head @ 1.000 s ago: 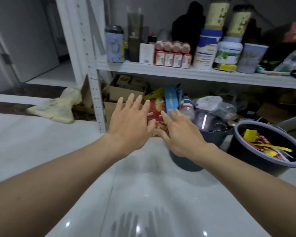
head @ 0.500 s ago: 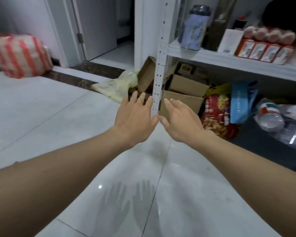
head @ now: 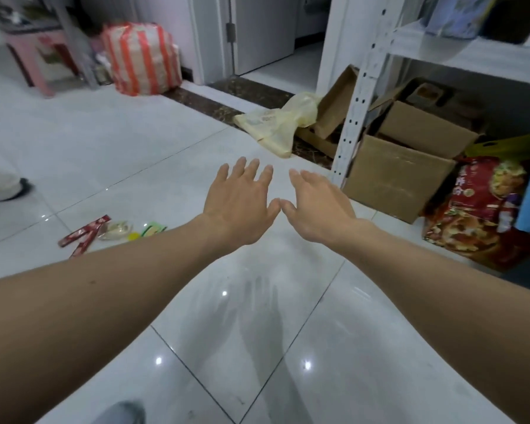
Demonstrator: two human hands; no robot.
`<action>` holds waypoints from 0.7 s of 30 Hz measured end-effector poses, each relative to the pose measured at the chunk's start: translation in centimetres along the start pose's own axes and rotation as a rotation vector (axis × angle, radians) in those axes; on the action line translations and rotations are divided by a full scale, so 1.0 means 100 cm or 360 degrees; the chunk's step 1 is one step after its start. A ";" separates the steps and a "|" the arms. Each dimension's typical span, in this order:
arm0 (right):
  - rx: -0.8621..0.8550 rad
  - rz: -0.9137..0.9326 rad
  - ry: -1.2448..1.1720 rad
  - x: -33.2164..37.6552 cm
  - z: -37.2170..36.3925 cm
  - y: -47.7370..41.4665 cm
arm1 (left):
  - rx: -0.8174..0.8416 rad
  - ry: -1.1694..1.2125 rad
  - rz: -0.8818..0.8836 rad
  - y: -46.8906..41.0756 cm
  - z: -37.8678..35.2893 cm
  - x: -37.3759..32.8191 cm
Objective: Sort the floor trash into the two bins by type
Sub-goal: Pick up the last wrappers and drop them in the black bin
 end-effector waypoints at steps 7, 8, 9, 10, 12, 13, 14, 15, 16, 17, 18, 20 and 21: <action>0.0094 0.0102 0.0036 0.055 -0.058 -0.053 | 0.0075 -0.0085 0.0096 -0.017 -0.061 0.090; 0.0118 0.0092 0.0030 0.062 -0.065 -0.062 | 0.0082 -0.0080 0.0098 -0.020 -0.067 0.103; 0.0139 0.0092 0.0030 0.070 -0.072 -0.071 | 0.0085 -0.0074 0.0101 -0.023 -0.074 0.115; 0.0156 0.0102 0.0033 0.078 -0.080 -0.080 | 0.0091 -0.0064 0.0108 -0.026 -0.081 0.128; 0.0183 0.0128 0.0027 0.097 -0.094 -0.099 | 0.0125 -0.0035 0.0119 -0.032 -0.098 0.155; 0.0200 0.0138 0.0022 0.107 -0.101 -0.108 | 0.0149 -0.0020 0.0126 -0.035 -0.107 0.168; 0.0217 0.0150 0.0022 0.116 -0.109 -0.117 | 0.0169 -0.0006 0.0136 -0.038 -0.116 0.180; 0.0233 0.0168 0.0029 0.124 -0.116 -0.125 | 0.0181 0.0011 0.0150 -0.040 -0.124 0.192; 0.0245 0.0188 0.0036 0.132 -0.124 -0.134 | 0.0185 0.0030 0.0162 -0.044 -0.132 0.202; 0.0256 0.0201 0.0034 0.139 -0.130 -0.143 | 0.0187 0.0050 0.0173 -0.048 -0.139 0.212; 0.0270 0.0207 0.0023 0.145 -0.137 -0.150 | 0.0197 0.0066 0.0184 -0.051 -0.146 0.222; 0.0294 0.0211 0.0005 0.156 -0.152 -0.163 | 0.0230 0.0095 0.0211 -0.054 -0.161 0.241; 0.0308 0.0212 -0.0002 0.161 -0.159 -0.169 | 0.0253 0.0110 0.0224 -0.055 -0.170 0.250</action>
Point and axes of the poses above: each hand's wrist, its own y-axis away from the middle knuckle, its own z-axis out of the back of the hand, x = y × z, the point moved 7 cm from there along -y, towards the middle knuckle, and after that the axes turned 15 degrees about z, right-handed, at the moved point
